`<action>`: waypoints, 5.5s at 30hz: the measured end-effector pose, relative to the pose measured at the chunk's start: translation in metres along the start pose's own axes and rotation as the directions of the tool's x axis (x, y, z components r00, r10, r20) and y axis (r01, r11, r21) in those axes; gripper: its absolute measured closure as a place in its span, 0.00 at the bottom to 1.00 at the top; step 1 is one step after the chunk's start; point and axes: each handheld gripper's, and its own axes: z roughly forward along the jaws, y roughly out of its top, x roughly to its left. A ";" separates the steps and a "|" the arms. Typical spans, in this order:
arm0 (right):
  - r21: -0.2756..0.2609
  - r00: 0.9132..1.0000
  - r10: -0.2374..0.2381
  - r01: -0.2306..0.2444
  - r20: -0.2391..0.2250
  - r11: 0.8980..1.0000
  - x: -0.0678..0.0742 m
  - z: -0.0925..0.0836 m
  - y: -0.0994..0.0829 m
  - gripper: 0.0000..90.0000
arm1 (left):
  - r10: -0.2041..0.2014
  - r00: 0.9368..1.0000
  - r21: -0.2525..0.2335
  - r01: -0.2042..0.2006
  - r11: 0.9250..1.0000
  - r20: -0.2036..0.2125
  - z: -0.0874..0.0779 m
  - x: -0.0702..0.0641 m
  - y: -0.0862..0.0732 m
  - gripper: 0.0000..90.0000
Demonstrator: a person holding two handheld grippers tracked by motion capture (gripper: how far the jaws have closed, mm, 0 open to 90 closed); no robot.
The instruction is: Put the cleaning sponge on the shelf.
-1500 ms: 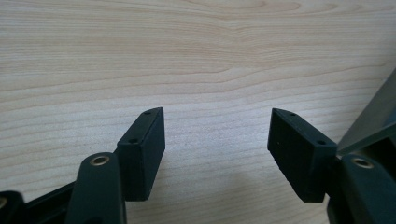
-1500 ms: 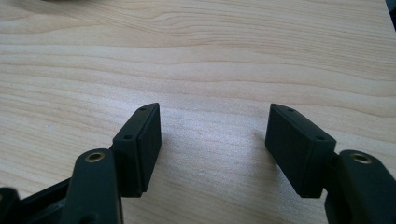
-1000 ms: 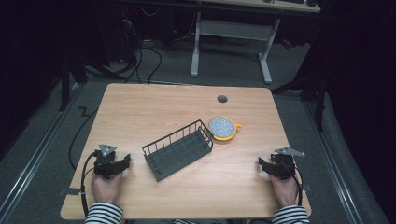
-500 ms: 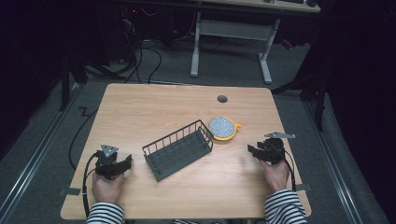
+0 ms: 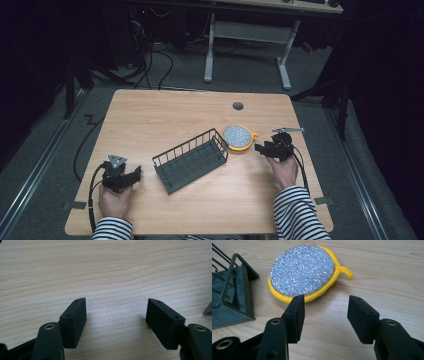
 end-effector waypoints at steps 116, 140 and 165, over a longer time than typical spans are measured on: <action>-0.091 0.919 -0.215 0.196 -0.331 0.976 0.103 -0.019 0.089 0.93 | 0.003 1.000 0.002 -0.003 1.000 0.004 0.000 0.000 0.000 0.36; -0.022 0.901 -0.257 0.266 -0.348 0.964 0.125 0.018 0.080 0.93 | 0.003 1.000 0.002 -0.003 1.000 0.005 0.000 0.000 0.000 0.36; 0.052 0.893 -0.330 0.362 -0.307 0.931 0.127 0.030 0.068 0.92 | 0.003 1.000 0.002 -0.003 1.000 0.005 0.000 0.000 0.000 0.36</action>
